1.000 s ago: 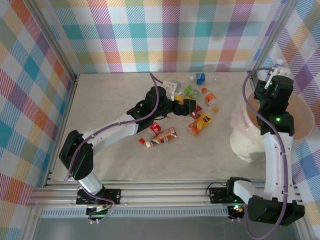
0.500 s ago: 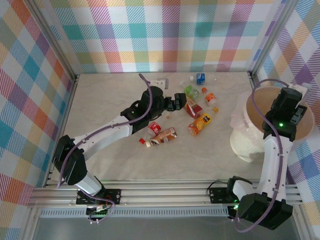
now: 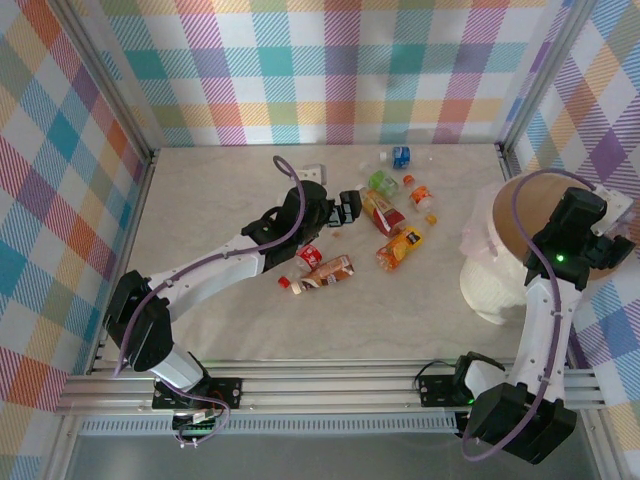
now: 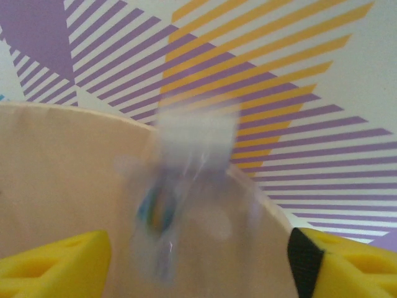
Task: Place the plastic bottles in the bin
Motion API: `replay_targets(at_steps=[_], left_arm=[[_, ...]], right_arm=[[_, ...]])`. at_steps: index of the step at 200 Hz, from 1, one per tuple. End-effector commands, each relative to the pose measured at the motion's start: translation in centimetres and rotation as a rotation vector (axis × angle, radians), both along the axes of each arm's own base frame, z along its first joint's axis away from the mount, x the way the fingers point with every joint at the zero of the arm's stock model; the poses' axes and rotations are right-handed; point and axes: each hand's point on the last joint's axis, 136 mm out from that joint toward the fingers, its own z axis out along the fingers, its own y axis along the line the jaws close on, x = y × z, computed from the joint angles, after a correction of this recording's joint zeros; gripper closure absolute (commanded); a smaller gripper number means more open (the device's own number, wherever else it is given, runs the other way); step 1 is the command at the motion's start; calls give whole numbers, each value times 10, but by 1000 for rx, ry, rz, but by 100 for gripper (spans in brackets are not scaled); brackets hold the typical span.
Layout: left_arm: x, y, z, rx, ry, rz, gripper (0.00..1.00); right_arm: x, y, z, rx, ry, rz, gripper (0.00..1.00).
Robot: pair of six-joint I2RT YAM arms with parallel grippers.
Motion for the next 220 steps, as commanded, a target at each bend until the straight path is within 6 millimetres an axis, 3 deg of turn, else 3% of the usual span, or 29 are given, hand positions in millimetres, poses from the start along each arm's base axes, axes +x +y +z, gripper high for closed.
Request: replay_targets(at_steps=[1,31,93,140,186,220], left_arm=[[-2,11,12,-11,-20,39,0],[1,13,7,-15,-5,68,0],[8,22,-5,-5,23,137,0],[15,20,-12,-12,54,163,0],[18,25,-21,-3,88,212,0],[16,36,-25,1,105,270,0]], right_arm=[[-4,-2,14,-9,-46,-25,19],[2,5,13,43,-68,20,15],[31,43,18,158,-130,244,0],[44,72,23,192,-143,347,0],[76,134,34,269,-175,597,0],[98,197,40,370,-179,855,0]])
